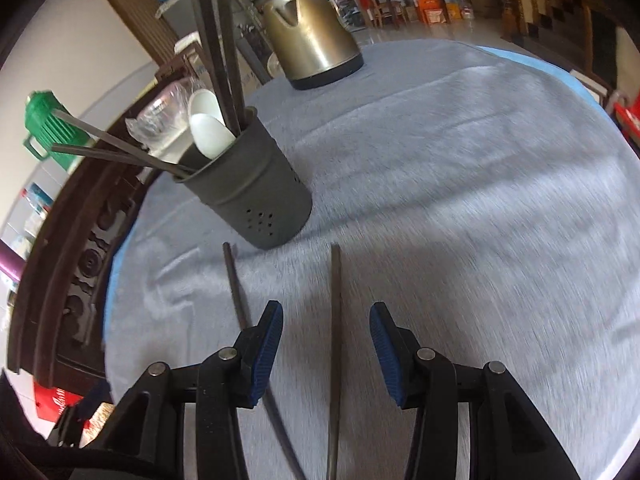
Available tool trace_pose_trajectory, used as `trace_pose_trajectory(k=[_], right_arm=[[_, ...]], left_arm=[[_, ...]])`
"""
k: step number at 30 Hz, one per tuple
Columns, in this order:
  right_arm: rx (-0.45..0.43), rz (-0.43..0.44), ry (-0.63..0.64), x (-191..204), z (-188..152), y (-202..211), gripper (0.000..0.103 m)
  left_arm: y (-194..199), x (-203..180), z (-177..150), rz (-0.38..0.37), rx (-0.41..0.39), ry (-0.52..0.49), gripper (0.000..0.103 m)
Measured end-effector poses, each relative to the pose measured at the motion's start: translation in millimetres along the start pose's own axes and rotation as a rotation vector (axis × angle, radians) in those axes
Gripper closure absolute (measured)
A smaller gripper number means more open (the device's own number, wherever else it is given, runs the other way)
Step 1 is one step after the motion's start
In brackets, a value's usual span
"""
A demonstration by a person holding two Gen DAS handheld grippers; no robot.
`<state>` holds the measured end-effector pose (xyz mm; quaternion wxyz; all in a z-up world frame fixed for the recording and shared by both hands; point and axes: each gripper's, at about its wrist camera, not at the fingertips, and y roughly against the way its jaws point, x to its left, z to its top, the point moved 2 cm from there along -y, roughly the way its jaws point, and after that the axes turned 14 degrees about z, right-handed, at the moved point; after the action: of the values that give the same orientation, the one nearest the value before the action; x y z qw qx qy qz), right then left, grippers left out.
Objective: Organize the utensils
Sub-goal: 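Lower the left tool onto a dark chopstick and close while the right tool grasps another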
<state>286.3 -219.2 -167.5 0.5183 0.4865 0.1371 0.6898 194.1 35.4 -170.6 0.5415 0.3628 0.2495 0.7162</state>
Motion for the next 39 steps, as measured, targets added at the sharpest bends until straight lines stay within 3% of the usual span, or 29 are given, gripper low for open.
trace_pose_trajectory(k=[3,6,10,11,21,25,28,32,33,35,39], right_arm=[[0.039,-0.075,0.017,1,13,-22,0.064],[0.092,-0.118,0.020,-2,17,-39,0.065],[0.114,-0.159,0.082,2,15,-44,0.092],[0.116,-0.156,0.081,0,14,-43,0.093],[0.073,-0.218,0.040,-49,12,-6,0.096],[0.066,-0.159,0.007,-60,11,0,0.096],[0.070,-0.144,0.015,-62,12,2,0.096],[0.066,-0.111,0.008,-69,12,4,0.096],[0.065,-0.101,0.003,-71,13,6,0.096],[0.061,-0.082,-0.007,-74,12,7,0.095],[0.056,-0.064,-0.015,-72,7,10,0.095]], left_arm=[[-9,4,4,-0.001,0.025,0.016,0.031],[-13,2,12,-0.007,0.036,0.014,0.031],[-14,-8,31,-0.035,0.029,-0.001,0.031],[-14,-13,36,-0.044,0.029,-0.006,0.031],[-36,-78,73,-0.162,0.097,-0.063,0.031],[-46,-100,75,-0.192,0.142,-0.074,0.031],[-50,-113,75,-0.194,0.147,-0.090,0.039],[-59,-127,72,-0.214,0.175,-0.117,0.065],[-57,-129,72,-0.201,0.144,-0.125,0.068],[-56,-134,71,-0.214,0.124,-0.151,0.086],[-52,-133,65,-0.243,0.089,-0.204,0.087]])
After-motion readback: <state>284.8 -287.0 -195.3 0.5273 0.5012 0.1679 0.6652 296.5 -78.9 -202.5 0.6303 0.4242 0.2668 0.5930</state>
